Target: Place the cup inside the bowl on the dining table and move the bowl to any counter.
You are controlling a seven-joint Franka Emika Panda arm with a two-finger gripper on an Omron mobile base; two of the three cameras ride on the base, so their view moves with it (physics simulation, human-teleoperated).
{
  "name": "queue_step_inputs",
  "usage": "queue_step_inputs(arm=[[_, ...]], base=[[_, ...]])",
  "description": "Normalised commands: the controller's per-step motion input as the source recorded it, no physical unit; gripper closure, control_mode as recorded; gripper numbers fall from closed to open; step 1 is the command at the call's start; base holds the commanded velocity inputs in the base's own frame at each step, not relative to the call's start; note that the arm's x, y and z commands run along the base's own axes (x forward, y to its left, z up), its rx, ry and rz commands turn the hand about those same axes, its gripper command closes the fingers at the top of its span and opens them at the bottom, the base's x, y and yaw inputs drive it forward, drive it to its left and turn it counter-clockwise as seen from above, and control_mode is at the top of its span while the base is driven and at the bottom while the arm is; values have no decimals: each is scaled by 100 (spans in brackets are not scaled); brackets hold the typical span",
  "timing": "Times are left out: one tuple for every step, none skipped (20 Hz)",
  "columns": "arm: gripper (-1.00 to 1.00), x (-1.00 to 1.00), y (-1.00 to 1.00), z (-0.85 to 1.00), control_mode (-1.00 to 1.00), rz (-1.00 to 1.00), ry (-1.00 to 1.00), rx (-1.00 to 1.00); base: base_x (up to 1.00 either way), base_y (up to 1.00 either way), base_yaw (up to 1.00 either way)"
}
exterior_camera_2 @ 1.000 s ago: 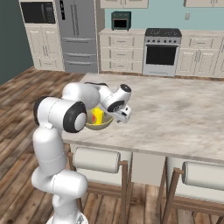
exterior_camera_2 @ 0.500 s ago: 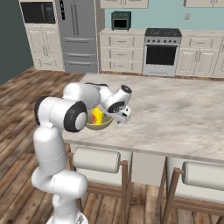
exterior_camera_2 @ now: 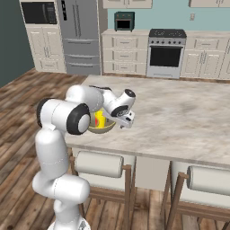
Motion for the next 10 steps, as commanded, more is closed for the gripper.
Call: queue_step_inputs(arm=[[-100,1,0,-9,-100,4,0,0],[-100,0,0,-9,-100,4,0,0],[-100,0,0,-8,-100,4,0,0],[-100,0,0,-7,-100,4,0,0],[-100,0,0,-7,-100,4,0,0],[-100,0,0,-6,-100,4,0,0],[-100,0,0,-6,-100,4,0,0],[-100,0,0,-6,-100,3,0,0],[-100,0,0,-6,-100,3,0,0],[-100,0,0,-6,-100,3,0,0]], base=[[0,0,0],[0,0,0],[0,0,0],[0,0,0],[0,0,0],[0,0,0],[0,0,0],[0,0,0],[0,0,0],[0,0,0]])
